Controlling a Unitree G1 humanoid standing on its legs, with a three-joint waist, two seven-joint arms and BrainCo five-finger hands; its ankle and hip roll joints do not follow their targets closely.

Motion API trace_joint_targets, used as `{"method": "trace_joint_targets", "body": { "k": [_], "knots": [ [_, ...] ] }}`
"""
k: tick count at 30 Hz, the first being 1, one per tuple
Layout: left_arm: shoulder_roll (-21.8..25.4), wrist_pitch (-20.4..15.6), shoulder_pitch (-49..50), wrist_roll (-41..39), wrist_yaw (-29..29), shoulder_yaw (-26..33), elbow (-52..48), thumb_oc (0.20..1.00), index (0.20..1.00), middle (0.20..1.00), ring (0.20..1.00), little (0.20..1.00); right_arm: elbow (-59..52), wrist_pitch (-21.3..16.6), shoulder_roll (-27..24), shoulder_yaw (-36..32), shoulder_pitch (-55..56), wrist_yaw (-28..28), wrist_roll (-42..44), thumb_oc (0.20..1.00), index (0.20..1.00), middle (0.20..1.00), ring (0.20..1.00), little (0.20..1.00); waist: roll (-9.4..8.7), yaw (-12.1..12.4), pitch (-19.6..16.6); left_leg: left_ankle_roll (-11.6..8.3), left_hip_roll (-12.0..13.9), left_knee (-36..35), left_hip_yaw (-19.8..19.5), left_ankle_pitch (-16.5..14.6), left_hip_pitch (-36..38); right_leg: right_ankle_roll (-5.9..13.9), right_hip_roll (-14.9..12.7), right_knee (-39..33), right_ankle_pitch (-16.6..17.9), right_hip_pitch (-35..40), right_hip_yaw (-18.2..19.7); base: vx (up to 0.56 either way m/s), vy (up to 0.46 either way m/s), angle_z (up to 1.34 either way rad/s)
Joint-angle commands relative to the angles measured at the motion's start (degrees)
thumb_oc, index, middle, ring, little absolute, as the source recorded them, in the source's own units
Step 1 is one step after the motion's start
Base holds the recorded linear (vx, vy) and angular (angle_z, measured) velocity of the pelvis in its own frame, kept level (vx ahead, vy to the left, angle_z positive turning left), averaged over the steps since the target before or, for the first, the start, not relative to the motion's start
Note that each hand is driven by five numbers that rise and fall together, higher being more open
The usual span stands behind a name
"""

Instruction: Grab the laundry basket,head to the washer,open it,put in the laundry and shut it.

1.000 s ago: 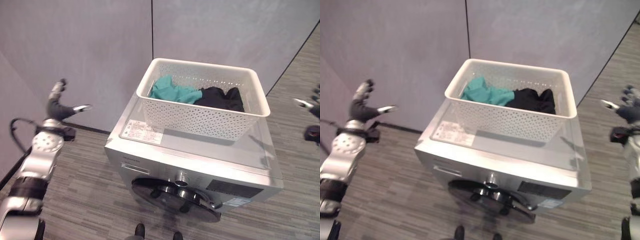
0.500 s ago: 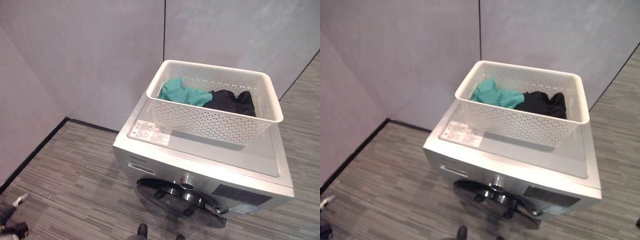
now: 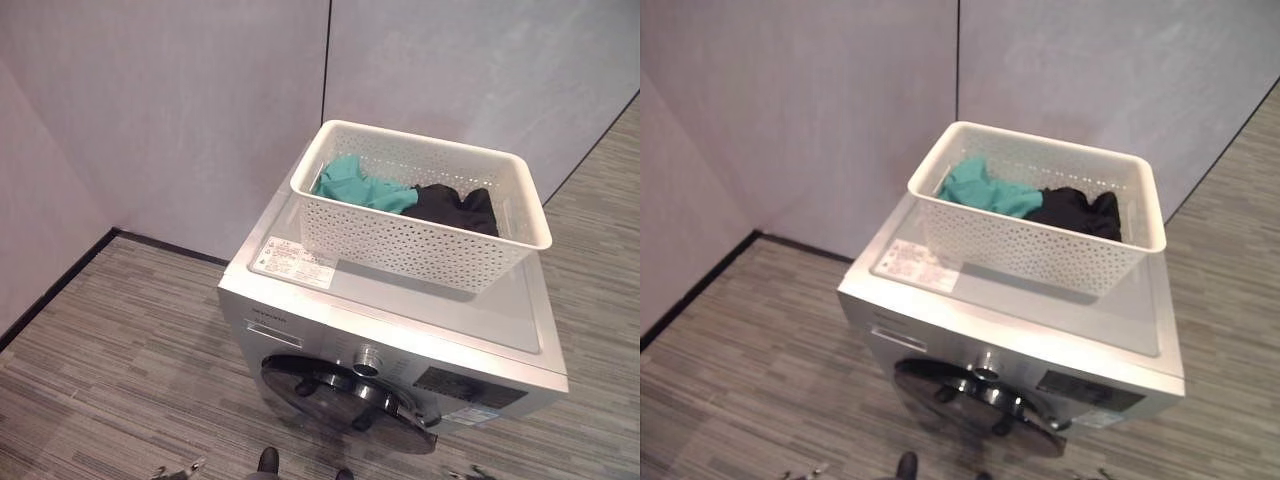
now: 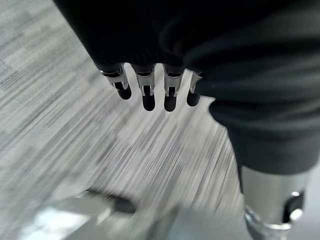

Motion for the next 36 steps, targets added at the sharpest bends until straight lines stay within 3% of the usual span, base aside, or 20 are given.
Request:
{"method": "trace_joint_targets", "body": {
  "k": [1,3,8,9,13,18,19,20,23,25,26,28,29,34,36],
  "knots": [
    [3.2,-0.8,-4.0,3.3,1.0,-1.9,1.4,1.000,1.000,1.000,1.000,1.000,-10.1,-1.5,-2.8,3.7,-1.2,0.7,-5.5,1.000,1.000,1.000,1.000,1.000,-0.59,1.4,2.9,-1.60,6.0,1.2,-0.5,-1.7,0.8,4.76,-4.4,0.5,-3.4,-0.9,-1.2,-0.10,-0.128,0.01],
    [3.3,-1.3,-5.1,2.8,1.5,-3.5,0.4,1.000,1.000,1.000,1.000,1.000,-16.3,-1.2,-4.5,9.1,-3.4,0.4,-11.3,1.000,1.000,1.000,1.000,1.000,-0.34,1.9,4.0,-2.28,7.1,1.3,-1.1,0.2,-1.2,4.26,-3.3,0.5,-4.1,-1.2,-2.0,-0.16,-0.156,0.06],
    [3.6,-1.7,-6.6,1.3,2.7,-3.5,0.0,1.000,1.000,1.000,1.000,1.000,-19.7,-0.7,-7.1,12.3,-5.1,-0.5,-18.3,1.000,1.000,1.000,1.000,1.000,0.03,1.8,5.0,-3.12,8.1,1.1,-0.7,2.9,-3.7,3.85,-2.5,0.5,-4.9,-1.5,-4.2,-0.15,-0.100,0.30],
    [3.9,-2.1,-7.8,0.1,3.3,-3.5,-1.4,1.000,1.000,1.000,1.000,1.000,-21.2,0.2,-9.5,13.8,-6.1,-1.1,-23.0,1.000,1.000,1.000,1.000,1.000,-0.29,1.8,6.5,-3.30,8.3,2.8,0.8,3.9,-6.1,3.59,-3.0,0.5,-4.8,-1.4,-5.7,-0.26,-0.073,0.37],
    [4.2,-2.5,-8.1,-0.6,2.8,-3.1,-3.5,1.000,1.000,1.000,1.000,1.000,-24.0,1.1,-13.0,13.6,-4.0,-0.6,-29.1,1.000,1.000,1.000,1.000,1.000,-1.26,-0.3,6.5,-2.60,10.1,12.9,6.0,-1.5,-4.1,3.27,-5.0,1.2,-3.2,-3.5,-8.1,-0.23,-0.020,0.43],
    [3.3,-2.1,-7.3,0.4,2.1,-3.2,-3.9,1.000,1.000,1.000,1.000,1.000,-22.9,1.3,-13.8,11.8,-1.8,-0.6,-30.8,1.000,1.000,1.000,1.000,1.000,-0.51,-2.6,4.4,-2.78,11.2,20.5,2.8,-3.5,3.4,4.25,-5.9,1.5,-0.7,-5.9,-8.3,-0.16,0.112,0.31],
    [3.0,-2.1,-7.0,1.0,1.7,-3.7,-4.1,1.000,1.000,1.000,1.000,1.000,-21.8,1.3,-13.0,10.9,-1.6,-0.5,-29.7,1.000,1.000,1.000,1.000,1.000,0.13,-4.1,3.0,-2.88,9.9,20.1,-0.9,-3.8,7.1,4.95,-6.2,2.4,1.2,-8.9,-8.0,-0.25,0.287,-0.02],
    [2.7,-2.0,-7.0,1.3,1.6,-4.1,-4.6,1.000,1.000,1.000,1.000,1.000,-20.8,1.3,-12.6,10.7,-1.7,-0.7,-29.6,1.000,1.000,1.000,1.000,1.000,0.68,-4.5,2.6,-2.49,9.3,17.6,-0.9,-6.3,8.7,5.41,-6.3,2.9,1.7,-10.0,-8.0,-0.26,0.291,-0.08],
    [1.7,-2.2,-8.1,2.2,1.4,-6.0,-5.7,1.000,1.000,1.000,1.000,1.000,-19.5,1.7,-11.9,9.5,-2.1,-1.8,-28.4,1.000,1.000,1.000,1.000,1.000,1.70,-5.7,2.2,-1.83,8.0,10.2,4.1,-13.3,11.0,6.89,-8.6,2.7,4.2,-13.2,-9.3,-0.23,0.224,0.02],
    [1.3,-2.1,-8.1,2.8,1.3,-6.9,-6.5,1.000,1.000,1.000,1.000,1.000,-19.6,1.9,-11.7,9.0,-2.1,-2.0,-28.1,1.000,1.000,1.000,1.000,1.000,1.69,-5.3,2.2,-1.04,6.2,8.3,4.0,-15.1,11.0,7.37,-9.3,2.6,5.4,-14.5,-9.2,-0.21,0.171,0.18],
    [1.2,-2.2,-8.1,4.2,0.9,-8.2,-7.9,1.000,1.000,1.000,1.000,1.000,-20.1,2.2,-11.7,7.9,-2.4,-2.6,-27.8,1.000,1.000,1.000,1.000,1.000,1.55,-5.3,3.3,0.54,2.9,6.0,2.6,-16.4,10.7,8.60,-10.5,3.4,7.5,-16.8,-9.2,-0.25,0.189,-0.02],
    [1.7,-2.2,-7.0,6.5,0.4,-9.0,-8.3,1.000,1.000,1.000,1.000,1.000,-21.7,2.5,-11.8,6.4,-2.8,-2.8,-27.8,1.000,1.000,1.000,1.000,1.000,1.75,-5.5,4.3,0.85,1.8,4.1,4.2,-15.2,11.1,10.17,-11.2,3.8,8.7,-18.2,-8.7,-0.27,0.179,-0.18],
    [2.0,-2.2,-6.9,6.9,0.3,-9.2,-9.2,1.000,1.000,1.000,1.000,1.000,-23.1,2.7,-12.2,5.6,-3.0,-3.2,-27.8,1.000,1.000,1.000,1.000,1.000,1.99,-5.2,4.9,1.29,1.5,4.3,4.4,-14.8,10.5,10.90,-11.5,4.6,7.7,-18.6,-7.9,-0.26,0.088,-0.23],
    [3.4,-2.4,-5.2,8.7,0.0,-9.7,-12.6,1.000,1.000,1.000,1.000,1.000,-29.7,2.8,-15.1,-1.5,-0.9,-5.7,-28.6,1.000,1.000,1.000,1.000,1.000,2.56,-4.1,6.1,3.10,0.1,5.7,2.1,-13.0,5.4,9.40,-13.1,13.9,2.0,-14.1,3.0,-0.21,0.004,0.02],
    [3.2,-2.6,-4.1,9.1,-0.2,-9.3,-12.7,1.000,1.000,1.000,1.000,1.000,-30.6,2.7,-16.4,-5.5,-0.7,-7.8,-27.8,1.000,1.000,1.000,1.000,1.000,1.89,-3.0,4.7,3.16,-0.2,5.9,1.4,-12.9,3.9,9.41,-14.7,12.3,1.1,-10.8,4.0,-0.07,-0.108,0.62]
  ]
}}
